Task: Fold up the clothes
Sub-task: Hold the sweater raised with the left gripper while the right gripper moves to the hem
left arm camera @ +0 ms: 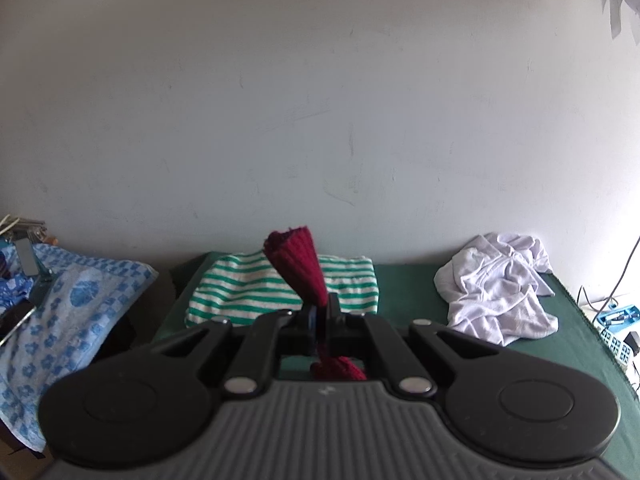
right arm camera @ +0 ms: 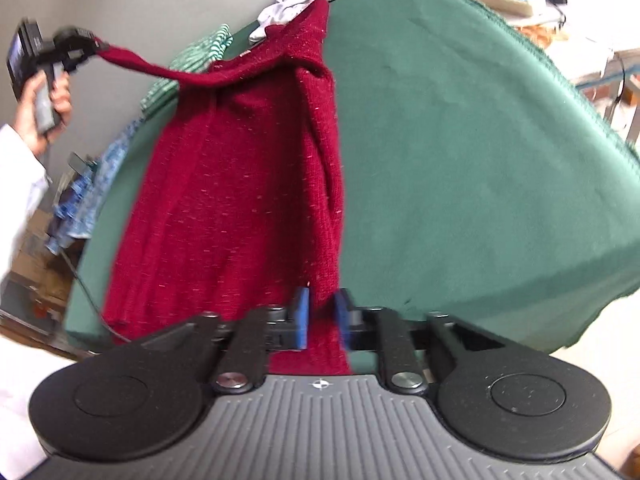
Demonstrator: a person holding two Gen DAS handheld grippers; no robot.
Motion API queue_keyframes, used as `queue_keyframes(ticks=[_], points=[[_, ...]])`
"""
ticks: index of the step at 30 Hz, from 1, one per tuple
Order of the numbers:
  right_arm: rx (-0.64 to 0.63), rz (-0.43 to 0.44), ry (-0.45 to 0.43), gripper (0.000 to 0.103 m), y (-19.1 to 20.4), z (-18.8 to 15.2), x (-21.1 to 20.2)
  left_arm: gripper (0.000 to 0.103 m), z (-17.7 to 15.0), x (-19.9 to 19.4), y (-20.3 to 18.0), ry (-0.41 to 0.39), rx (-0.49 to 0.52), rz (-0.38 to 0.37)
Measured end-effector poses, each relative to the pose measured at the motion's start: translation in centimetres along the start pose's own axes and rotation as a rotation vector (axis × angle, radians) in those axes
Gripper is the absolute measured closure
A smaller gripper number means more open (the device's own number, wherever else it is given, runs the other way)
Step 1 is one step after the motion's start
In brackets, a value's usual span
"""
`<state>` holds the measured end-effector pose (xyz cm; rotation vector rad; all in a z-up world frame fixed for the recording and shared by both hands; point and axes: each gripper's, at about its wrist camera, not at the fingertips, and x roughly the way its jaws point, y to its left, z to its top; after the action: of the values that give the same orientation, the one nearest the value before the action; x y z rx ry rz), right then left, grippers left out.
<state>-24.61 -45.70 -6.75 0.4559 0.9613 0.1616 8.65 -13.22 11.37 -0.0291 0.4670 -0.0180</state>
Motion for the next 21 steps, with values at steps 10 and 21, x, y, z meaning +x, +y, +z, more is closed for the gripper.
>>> queue_keyframes(ticks=[10,21], points=[[-0.389,0.073,0.090,0.082,5.9,-1.5,0.4,0.103,3.0,-0.4,0.2,-0.032,-0.026,0.013],[0.674,0.112,-0.097,0.058,-4.0,-8.7,-1.1,0.103,4.0,1.6,-0.3,-0.009,0.033,-0.090]])
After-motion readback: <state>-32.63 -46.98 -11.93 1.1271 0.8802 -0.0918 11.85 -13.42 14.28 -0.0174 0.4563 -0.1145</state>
